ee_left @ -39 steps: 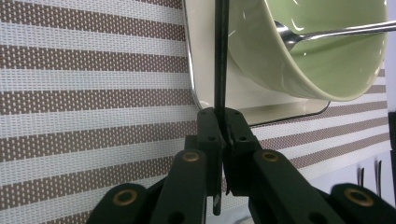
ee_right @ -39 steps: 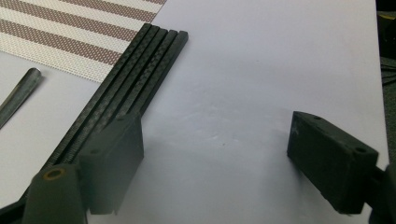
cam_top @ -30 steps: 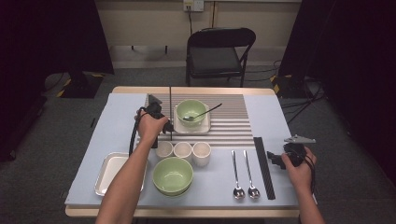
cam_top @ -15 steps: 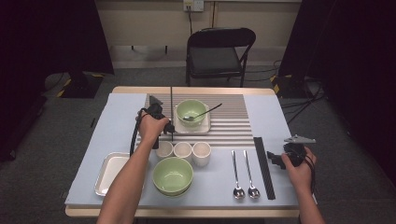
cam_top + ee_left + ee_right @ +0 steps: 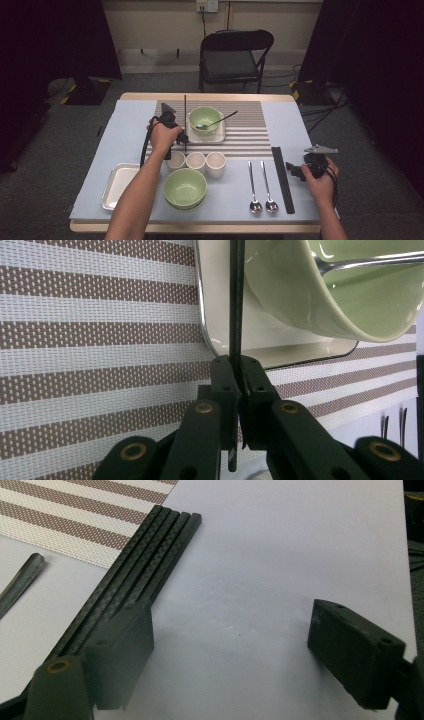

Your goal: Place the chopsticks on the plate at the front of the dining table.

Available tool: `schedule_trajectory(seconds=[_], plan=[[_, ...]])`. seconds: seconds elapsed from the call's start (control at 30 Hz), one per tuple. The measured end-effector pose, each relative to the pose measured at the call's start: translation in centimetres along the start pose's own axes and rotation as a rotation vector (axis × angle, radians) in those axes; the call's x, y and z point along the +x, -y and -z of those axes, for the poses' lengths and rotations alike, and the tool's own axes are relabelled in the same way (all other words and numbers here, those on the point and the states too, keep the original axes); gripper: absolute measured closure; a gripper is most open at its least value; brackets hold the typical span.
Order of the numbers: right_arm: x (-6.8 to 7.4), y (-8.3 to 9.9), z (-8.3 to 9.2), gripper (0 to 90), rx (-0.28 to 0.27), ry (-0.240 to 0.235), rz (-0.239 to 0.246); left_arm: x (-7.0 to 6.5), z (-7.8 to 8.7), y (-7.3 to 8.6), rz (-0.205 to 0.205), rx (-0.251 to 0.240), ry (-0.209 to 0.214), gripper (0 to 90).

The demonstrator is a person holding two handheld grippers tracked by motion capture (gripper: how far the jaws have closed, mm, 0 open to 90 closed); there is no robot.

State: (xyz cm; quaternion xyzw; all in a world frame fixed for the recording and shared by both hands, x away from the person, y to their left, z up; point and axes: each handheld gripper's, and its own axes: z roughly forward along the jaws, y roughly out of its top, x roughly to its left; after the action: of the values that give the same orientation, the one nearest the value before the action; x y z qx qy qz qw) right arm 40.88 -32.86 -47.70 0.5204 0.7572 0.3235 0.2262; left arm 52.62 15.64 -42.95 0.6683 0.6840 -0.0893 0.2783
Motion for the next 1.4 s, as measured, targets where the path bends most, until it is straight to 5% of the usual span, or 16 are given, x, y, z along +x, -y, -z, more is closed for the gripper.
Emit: schedule_trajectory(seconds=[0.2,0.4,0.57,0.83,0.87,0.9,1.1,1.23,1.4], plan=[[0.0,0.0,0.01,17.6,0.0,0.0,0.0,0.09,-0.07,-0.09,-0.015,0.025,-0.002,86.8],[-0.01,0.0,0.0,17.6,0.0,-0.001,0.0,-0.47,-0.56,-0.05,0.038,-0.01,-0.001,86.7],[-0.01,0.0,0.0,17.6,0.0,0.0,0.0,-0.44,-0.6,-0.13,-0.001,0.018,0.001,86.7],[-0.01,0.0,0.0,17.6,0.0,0.0,-0.001,-0.65,-0.89,-0.04,0.036,0.0,-0.01,86.3],[-0.01,0.0,0.0,17.6,0.0,-0.001,-0.001,-0.45,-0.8,-0.06,0.009,0.023,-0.011,86.4],[-0.01,0.0,0.01,17.6,0.0,-0.001,0.0,-0.7,-0.96,0.0,0.051,-0.004,-0.012,86.4],[-0.01,0.0,0.01,17.6,0.0,-0.001,-0.001,-0.48,-0.77,-0.08,0.013,0.009,-0.008,86.2],[-0.02,0.0,0.01,17.6,0.001,-0.001,-0.001,-0.73,-0.91,-0.04,0.045,-0.006,-0.003,85.9],[-0.02,0.0,0.0,17.6,0.0,-0.001,-0.002,-0.66,-0.9,-0.1,0.015,0.009,-0.004,85.5]])
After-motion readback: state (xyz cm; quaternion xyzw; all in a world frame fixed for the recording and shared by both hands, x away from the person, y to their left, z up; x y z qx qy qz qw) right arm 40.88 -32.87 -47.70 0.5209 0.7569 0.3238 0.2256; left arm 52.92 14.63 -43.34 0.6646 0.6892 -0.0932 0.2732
